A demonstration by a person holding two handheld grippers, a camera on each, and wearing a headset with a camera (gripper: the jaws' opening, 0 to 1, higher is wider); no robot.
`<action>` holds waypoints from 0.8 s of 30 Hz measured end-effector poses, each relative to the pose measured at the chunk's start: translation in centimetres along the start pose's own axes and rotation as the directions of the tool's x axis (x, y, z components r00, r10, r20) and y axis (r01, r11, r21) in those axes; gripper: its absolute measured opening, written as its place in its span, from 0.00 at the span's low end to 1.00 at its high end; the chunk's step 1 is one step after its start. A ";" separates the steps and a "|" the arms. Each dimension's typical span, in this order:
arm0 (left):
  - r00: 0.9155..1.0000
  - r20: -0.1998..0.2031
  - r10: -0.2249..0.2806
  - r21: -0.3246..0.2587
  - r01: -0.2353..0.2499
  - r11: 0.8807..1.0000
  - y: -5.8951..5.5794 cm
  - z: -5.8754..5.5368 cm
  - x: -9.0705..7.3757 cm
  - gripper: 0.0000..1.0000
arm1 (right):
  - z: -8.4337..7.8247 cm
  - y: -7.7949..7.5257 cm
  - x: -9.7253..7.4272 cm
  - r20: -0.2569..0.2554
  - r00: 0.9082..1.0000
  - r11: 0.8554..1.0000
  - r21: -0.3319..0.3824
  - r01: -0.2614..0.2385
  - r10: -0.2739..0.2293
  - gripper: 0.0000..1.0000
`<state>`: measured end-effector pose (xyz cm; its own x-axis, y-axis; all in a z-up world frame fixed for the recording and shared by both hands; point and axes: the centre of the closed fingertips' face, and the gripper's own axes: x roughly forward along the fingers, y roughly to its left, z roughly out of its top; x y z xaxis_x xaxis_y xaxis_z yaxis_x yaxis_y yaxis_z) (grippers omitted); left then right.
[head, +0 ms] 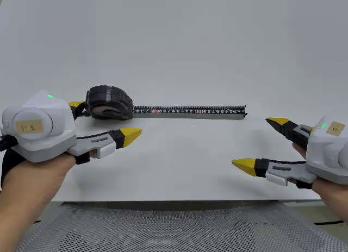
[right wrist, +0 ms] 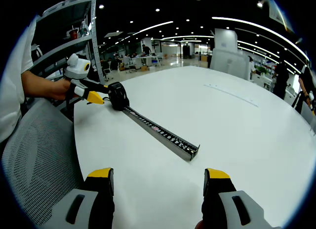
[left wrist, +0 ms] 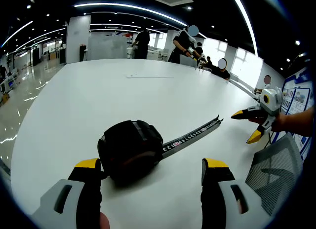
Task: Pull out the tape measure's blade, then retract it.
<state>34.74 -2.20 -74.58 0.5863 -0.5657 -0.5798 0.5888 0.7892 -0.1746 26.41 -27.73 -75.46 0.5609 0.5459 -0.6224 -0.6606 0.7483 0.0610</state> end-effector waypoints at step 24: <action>0.980 0.016 0.199 -0.116 -0.196 0.974 1.2 0.9 1.6 0.75 | 0.4 -2.5 1.2 -0.071 0.997 0.994 -0.099 -0.035 0.028 0.61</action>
<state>36.93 -2.35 -75.04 0.7009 -0.4011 -0.5897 0.3939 0.9070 -0.1487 28.92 -28.86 -76.05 0.5056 0.5386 -0.6740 -0.7259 0.6878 0.0052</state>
